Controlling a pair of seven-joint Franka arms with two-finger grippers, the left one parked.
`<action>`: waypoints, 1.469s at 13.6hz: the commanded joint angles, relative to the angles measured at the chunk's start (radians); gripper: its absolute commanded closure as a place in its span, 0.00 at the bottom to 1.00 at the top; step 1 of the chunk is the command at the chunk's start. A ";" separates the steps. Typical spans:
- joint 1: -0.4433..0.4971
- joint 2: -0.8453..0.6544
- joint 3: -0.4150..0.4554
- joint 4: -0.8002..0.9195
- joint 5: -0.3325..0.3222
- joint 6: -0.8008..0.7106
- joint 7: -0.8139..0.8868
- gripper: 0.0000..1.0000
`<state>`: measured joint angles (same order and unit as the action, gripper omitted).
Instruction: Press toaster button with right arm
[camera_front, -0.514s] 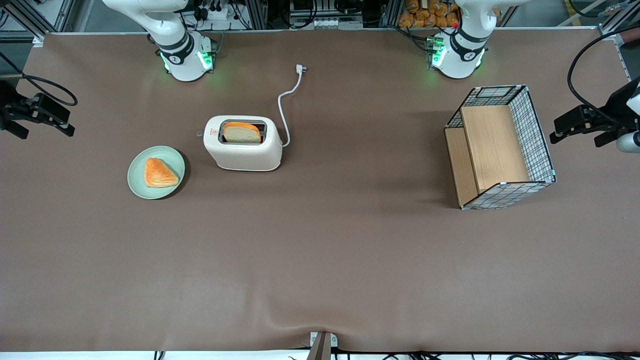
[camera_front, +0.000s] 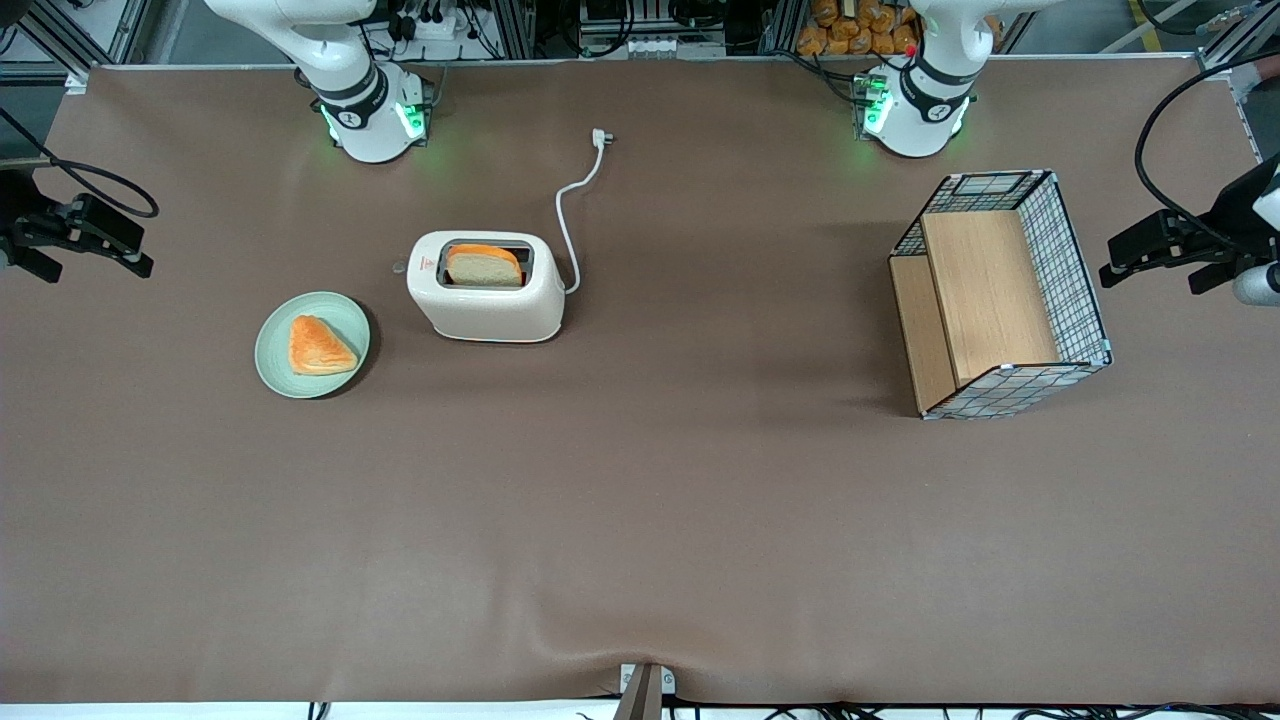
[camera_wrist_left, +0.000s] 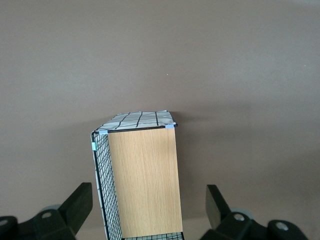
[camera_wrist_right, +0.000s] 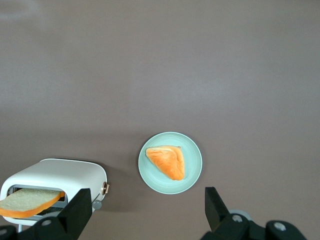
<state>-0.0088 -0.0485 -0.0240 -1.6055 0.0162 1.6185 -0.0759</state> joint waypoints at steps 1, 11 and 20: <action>0.001 0.013 -0.002 0.029 -0.006 -0.015 0.004 0.00; 0.003 0.026 0.001 0.021 -0.009 -0.087 0.008 0.00; 0.003 0.027 -0.001 -0.079 0.083 -0.158 0.060 0.35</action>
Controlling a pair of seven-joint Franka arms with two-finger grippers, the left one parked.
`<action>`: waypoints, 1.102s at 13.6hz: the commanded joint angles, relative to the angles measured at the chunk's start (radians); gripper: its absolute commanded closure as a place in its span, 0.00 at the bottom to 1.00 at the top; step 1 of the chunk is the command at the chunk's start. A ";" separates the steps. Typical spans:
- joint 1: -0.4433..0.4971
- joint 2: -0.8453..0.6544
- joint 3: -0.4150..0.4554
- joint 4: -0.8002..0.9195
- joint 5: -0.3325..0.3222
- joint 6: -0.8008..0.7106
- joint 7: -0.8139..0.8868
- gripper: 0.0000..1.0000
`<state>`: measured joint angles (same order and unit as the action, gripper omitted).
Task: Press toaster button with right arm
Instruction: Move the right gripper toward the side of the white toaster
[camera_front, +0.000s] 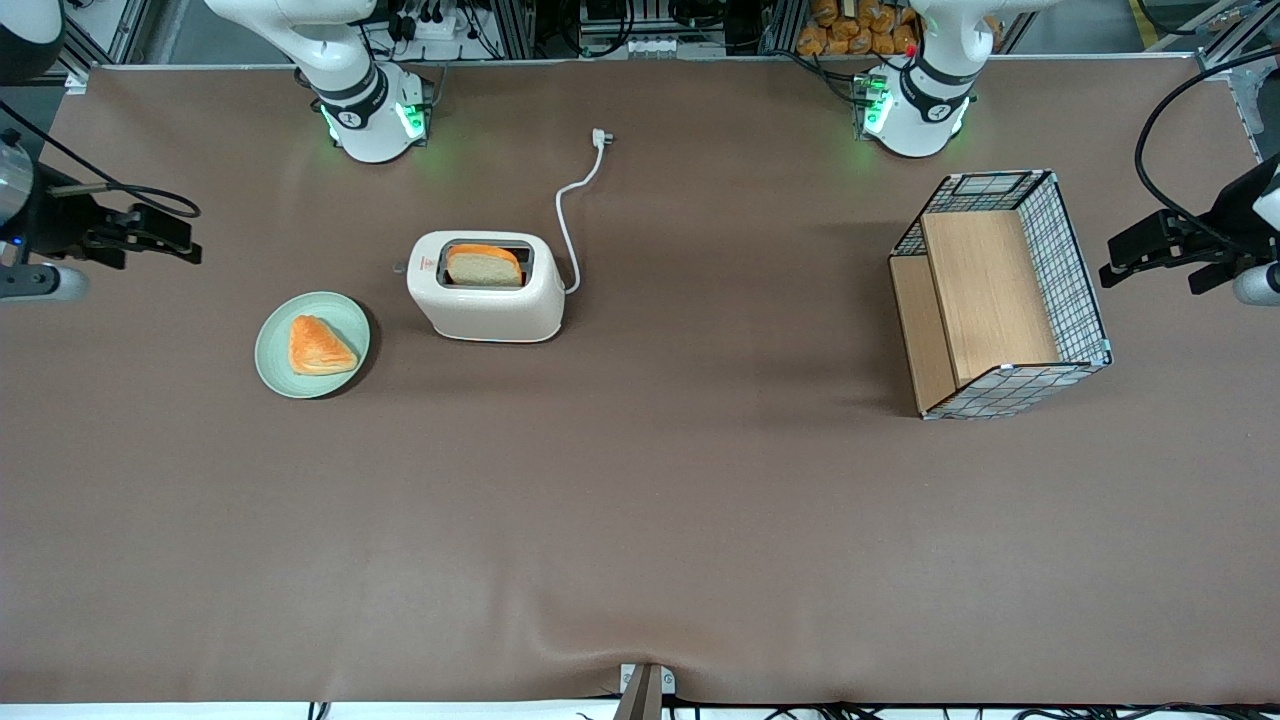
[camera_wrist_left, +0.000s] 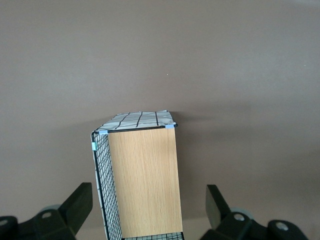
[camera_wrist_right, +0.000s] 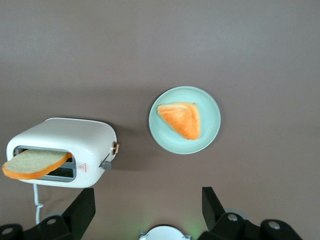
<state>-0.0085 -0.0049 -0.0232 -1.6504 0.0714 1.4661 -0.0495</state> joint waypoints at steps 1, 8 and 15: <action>0.005 -0.017 0.000 -0.052 0.042 -0.016 0.042 0.48; -0.016 -0.104 -0.012 -0.423 0.272 0.129 0.048 1.00; -0.016 -0.142 -0.078 -0.663 0.444 0.217 -0.068 1.00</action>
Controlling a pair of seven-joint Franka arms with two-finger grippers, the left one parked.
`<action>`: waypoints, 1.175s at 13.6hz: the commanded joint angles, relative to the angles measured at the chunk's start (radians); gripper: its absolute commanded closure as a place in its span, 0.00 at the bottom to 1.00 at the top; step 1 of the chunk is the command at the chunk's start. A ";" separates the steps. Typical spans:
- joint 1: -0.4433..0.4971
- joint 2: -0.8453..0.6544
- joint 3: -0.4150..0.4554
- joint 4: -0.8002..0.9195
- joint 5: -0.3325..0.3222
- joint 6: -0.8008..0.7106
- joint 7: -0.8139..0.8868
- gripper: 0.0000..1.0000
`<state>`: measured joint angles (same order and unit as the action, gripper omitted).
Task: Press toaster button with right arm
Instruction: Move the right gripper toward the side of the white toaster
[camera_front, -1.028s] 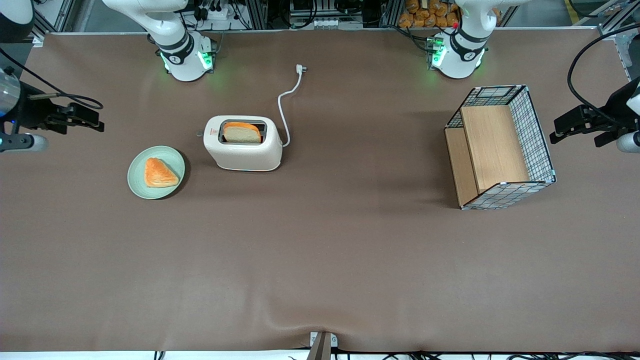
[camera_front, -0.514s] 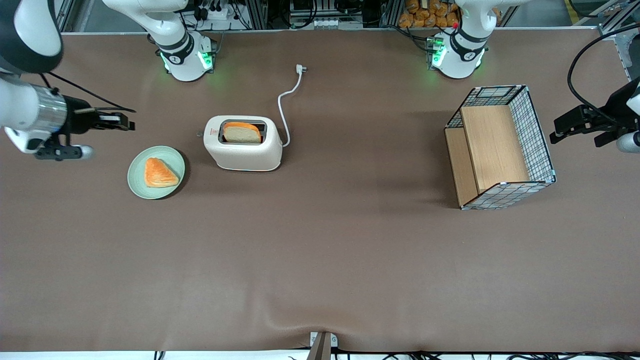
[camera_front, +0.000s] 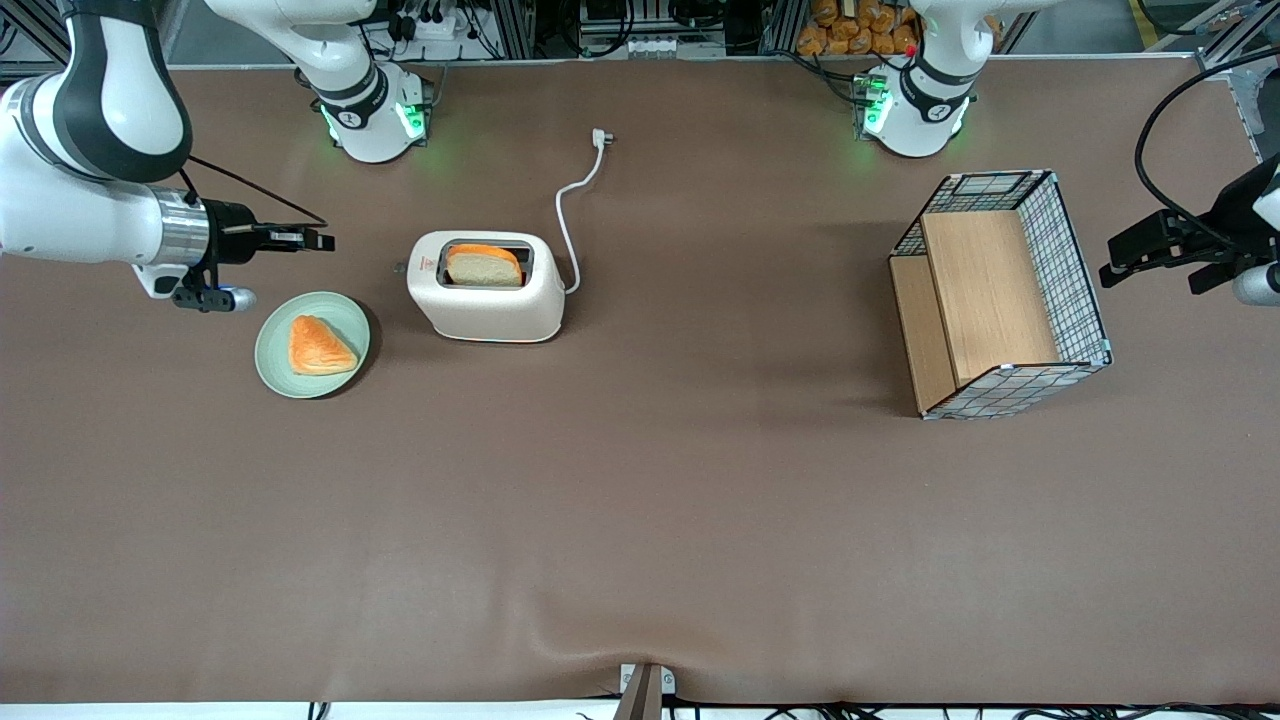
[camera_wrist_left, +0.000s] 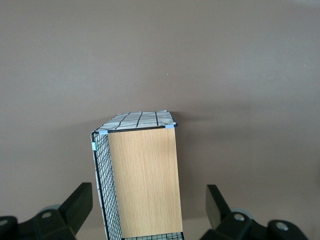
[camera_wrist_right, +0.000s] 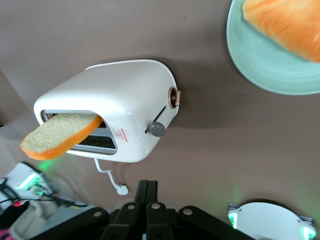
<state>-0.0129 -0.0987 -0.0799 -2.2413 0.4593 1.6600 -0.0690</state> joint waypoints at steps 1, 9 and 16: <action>-0.010 -0.055 -0.023 -0.102 0.059 0.055 -0.052 1.00; 0.054 -0.095 -0.020 -0.290 0.185 0.300 -0.164 1.00; 0.094 -0.050 -0.018 -0.291 0.223 0.363 -0.164 1.00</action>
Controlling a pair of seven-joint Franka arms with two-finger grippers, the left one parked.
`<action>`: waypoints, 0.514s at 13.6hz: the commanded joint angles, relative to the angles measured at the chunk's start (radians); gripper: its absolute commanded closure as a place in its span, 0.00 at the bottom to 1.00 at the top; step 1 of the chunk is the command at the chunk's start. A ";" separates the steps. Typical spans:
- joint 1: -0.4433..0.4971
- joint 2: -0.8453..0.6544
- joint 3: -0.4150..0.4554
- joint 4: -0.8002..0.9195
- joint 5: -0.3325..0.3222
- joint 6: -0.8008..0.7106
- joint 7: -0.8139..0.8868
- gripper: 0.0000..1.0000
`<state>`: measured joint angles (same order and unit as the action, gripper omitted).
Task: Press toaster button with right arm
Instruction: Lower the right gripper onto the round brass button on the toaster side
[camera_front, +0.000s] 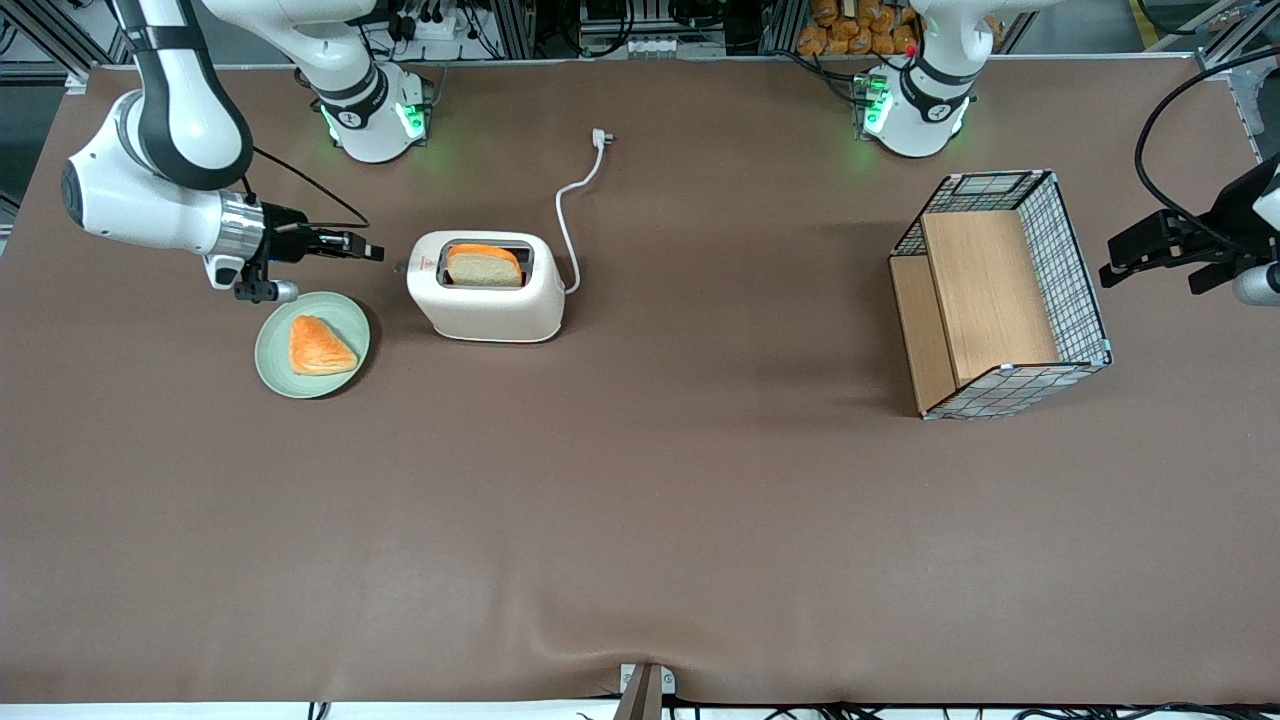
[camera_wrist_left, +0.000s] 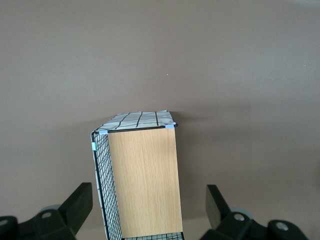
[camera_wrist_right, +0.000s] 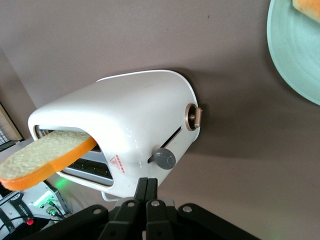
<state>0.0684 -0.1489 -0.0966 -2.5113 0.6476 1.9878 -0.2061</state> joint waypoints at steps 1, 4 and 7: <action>0.020 0.003 -0.003 -0.021 0.035 0.037 -0.027 1.00; 0.028 0.029 -0.002 -0.021 0.038 0.058 -0.029 1.00; 0.033 0.054 -0.002 -0.021 0.038 0.069 -0.033 1.00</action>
<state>0.0913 -0.1073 -0.0966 -2.5191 0.6502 2.0275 -0.2061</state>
